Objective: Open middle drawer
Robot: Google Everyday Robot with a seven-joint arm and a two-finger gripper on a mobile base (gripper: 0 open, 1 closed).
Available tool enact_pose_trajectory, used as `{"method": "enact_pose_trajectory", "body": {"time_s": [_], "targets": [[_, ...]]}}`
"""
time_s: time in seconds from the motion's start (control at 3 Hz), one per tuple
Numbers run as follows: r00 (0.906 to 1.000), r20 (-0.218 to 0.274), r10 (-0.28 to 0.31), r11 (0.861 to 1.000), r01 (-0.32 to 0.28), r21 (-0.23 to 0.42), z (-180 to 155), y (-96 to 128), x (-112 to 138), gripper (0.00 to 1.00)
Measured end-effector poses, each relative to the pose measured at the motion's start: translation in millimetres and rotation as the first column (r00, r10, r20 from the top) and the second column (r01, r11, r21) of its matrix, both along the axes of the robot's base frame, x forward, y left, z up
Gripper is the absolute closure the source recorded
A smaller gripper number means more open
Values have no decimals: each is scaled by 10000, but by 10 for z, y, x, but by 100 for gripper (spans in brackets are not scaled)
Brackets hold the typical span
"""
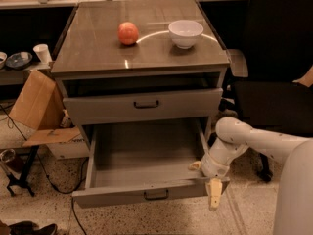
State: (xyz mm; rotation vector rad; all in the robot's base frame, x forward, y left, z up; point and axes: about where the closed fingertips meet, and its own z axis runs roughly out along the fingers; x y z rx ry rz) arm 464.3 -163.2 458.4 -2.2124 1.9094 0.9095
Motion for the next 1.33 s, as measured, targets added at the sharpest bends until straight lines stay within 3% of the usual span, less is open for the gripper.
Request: {"method": "enact_pose_trajectory", "body": {"time_s": [0.33,1.0,1.33], "targets": [[9996,-190,-228,9997,230,82,-159,-78,-93,0],[9989,-132,-456,9987,459,223,-242,-296,-289,42],[9988,-114,-466,9986,469,228,-239,-292,-271,66]]}}
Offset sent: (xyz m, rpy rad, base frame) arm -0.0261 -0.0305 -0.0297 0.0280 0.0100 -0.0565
